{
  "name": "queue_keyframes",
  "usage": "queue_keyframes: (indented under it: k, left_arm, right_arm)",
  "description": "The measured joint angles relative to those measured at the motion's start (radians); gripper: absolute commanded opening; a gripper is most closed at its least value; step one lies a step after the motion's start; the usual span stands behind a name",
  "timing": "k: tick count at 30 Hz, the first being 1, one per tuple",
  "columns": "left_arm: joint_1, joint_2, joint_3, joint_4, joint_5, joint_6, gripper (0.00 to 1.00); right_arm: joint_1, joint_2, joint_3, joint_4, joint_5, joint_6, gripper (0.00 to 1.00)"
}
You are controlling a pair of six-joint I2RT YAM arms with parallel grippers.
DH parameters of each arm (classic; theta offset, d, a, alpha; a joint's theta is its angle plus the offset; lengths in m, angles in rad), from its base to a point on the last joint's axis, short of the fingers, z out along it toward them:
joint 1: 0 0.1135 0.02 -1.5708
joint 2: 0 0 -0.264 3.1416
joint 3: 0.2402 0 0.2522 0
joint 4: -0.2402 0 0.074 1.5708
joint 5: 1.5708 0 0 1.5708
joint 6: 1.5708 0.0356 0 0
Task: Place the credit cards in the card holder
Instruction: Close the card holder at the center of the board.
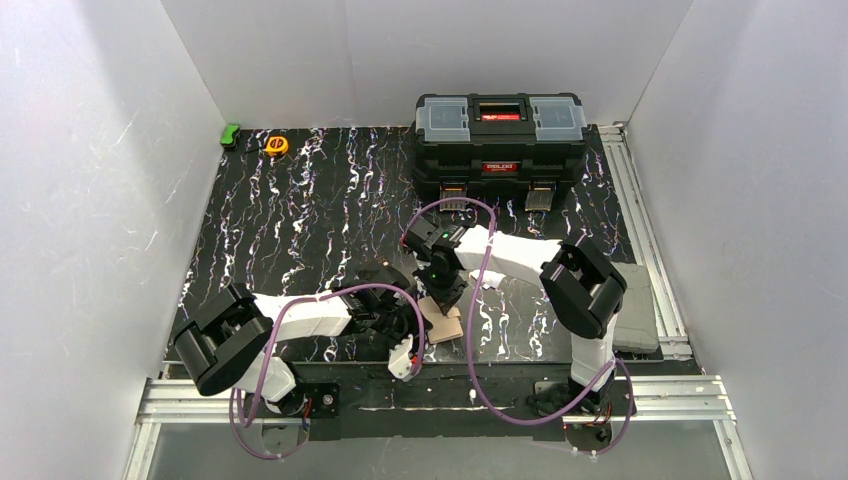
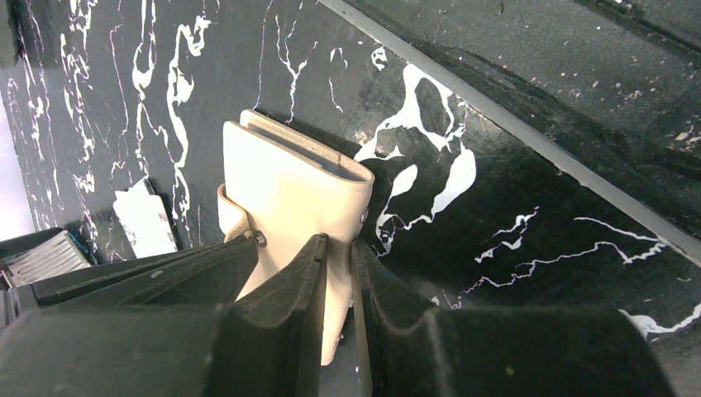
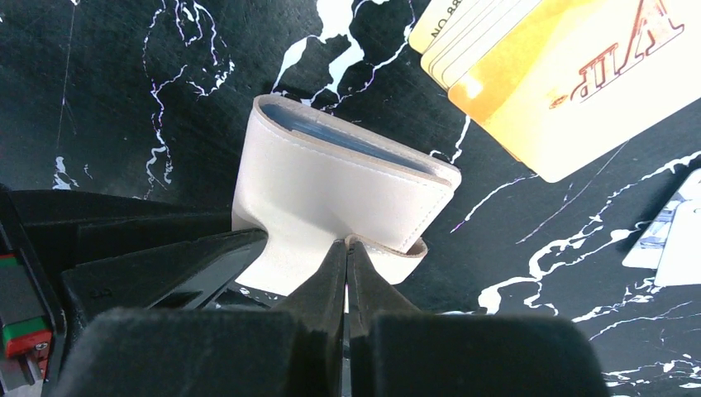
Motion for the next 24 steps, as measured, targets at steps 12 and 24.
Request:
queue_keyframes:
  k: [12,24]
  left_arm:
    - [0.000,0.000,0.000,-0.003,0.000,0.004,0.14]
    - [0.000,-0.001,0.000,-0.003,0.000,0.004,0.14]
  right_arm:
    - [0.016,-0.031,-0.037,0.047,0.010,0.021,0.32]
    - [0.013,-0.098,-0.062,0.062,-0.005,0.060,0.20]
